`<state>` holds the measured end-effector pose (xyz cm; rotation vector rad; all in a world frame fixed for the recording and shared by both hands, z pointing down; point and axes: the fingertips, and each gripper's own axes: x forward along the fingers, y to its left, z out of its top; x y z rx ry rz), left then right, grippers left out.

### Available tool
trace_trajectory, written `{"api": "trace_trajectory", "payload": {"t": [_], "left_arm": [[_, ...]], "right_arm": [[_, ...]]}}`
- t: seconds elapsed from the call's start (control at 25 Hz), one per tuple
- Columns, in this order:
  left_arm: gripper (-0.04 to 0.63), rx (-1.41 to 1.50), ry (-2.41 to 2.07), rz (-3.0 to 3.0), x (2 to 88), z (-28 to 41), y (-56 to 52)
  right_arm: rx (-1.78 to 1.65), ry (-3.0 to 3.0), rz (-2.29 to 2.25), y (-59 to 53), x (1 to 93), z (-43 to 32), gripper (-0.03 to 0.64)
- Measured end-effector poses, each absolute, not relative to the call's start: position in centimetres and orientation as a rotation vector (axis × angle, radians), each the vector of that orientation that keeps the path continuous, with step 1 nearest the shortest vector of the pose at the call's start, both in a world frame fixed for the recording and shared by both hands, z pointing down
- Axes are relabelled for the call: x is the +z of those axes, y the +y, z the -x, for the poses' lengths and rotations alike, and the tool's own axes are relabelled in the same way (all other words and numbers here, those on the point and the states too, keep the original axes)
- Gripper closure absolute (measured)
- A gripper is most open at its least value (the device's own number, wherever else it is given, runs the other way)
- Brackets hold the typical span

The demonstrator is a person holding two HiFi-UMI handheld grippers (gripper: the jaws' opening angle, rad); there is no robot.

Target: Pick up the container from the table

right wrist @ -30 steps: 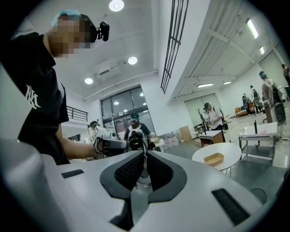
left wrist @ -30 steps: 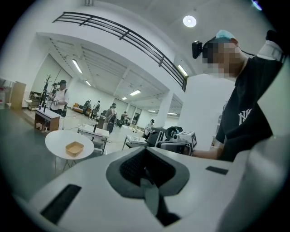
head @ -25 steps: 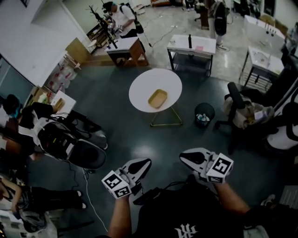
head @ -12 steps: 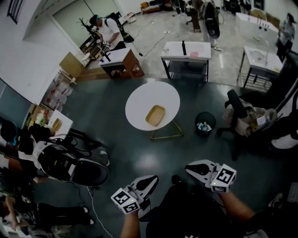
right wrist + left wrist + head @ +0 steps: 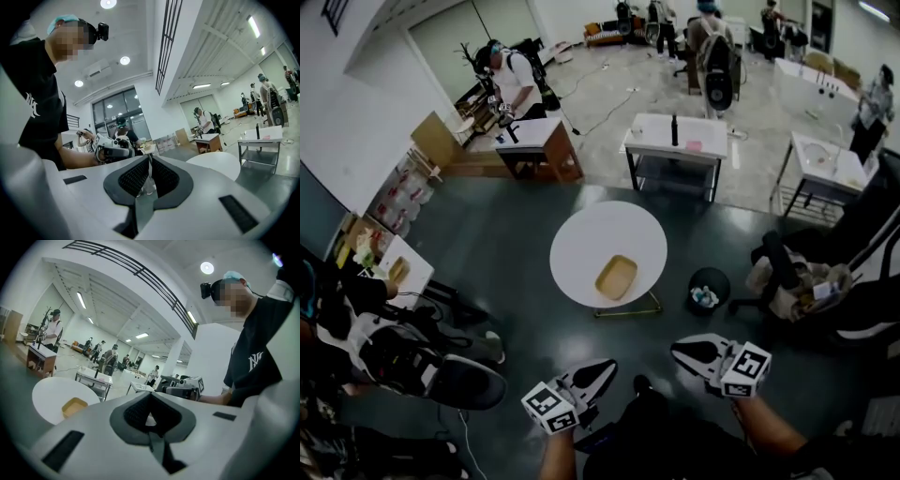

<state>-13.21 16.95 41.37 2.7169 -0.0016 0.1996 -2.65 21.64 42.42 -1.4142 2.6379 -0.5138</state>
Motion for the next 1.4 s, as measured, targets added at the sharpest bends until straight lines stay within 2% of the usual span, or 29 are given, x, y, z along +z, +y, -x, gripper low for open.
{"api": "trace_trajectory", "payload": {"t": [0.36,1.12,1.4], "left_arm": [[0.592,0.185,-0.077,-2.739,39.6,13.4,6.5],[0.592,0.181,-0.087,-2.653,40.7,11.4,-1.8],[0.592,0.234,-0.272,-2.577,42.3,10.9,-4.8]], "right_arm": [[-0.465,2.729,1.442,11.6,40.1,2.8,0.571],[-0.462,2.754,1.410,1.2,39.2,3.2,0.571],[-0.608,2.862,1.273,-3.2,42.5,1.0,0.571]]}}
